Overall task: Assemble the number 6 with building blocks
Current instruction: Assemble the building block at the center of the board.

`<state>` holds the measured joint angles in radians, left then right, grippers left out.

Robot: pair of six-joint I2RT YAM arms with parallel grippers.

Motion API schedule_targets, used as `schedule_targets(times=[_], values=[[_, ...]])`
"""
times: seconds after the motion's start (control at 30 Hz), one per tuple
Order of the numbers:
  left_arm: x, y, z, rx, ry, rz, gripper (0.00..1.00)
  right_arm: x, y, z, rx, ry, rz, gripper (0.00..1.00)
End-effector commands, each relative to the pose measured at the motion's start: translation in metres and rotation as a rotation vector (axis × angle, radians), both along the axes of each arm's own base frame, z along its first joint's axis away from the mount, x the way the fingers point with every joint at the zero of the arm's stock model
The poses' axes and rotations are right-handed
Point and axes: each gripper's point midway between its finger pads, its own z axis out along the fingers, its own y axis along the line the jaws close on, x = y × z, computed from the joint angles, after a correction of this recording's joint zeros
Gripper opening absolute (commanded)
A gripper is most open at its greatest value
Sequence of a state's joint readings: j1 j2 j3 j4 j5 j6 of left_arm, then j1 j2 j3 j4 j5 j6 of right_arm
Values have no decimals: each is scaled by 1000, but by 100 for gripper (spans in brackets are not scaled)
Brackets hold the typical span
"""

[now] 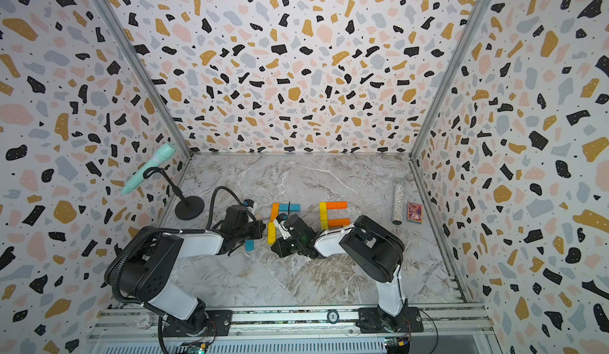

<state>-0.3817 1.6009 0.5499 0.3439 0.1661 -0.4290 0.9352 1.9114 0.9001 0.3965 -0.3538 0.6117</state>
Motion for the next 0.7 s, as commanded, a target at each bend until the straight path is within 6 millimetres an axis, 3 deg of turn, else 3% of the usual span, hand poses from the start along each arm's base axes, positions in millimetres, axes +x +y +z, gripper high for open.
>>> schedule_targets(times=[0.0, 0.67], values=[[0, -1, -5, 7, 2, -26, 0, 2, -2, -5, -22, 6, -15, 17], [5, -4, -7, -4, 1, -28, 0, 11, 8, -13, -21, 6, -15, 16]])
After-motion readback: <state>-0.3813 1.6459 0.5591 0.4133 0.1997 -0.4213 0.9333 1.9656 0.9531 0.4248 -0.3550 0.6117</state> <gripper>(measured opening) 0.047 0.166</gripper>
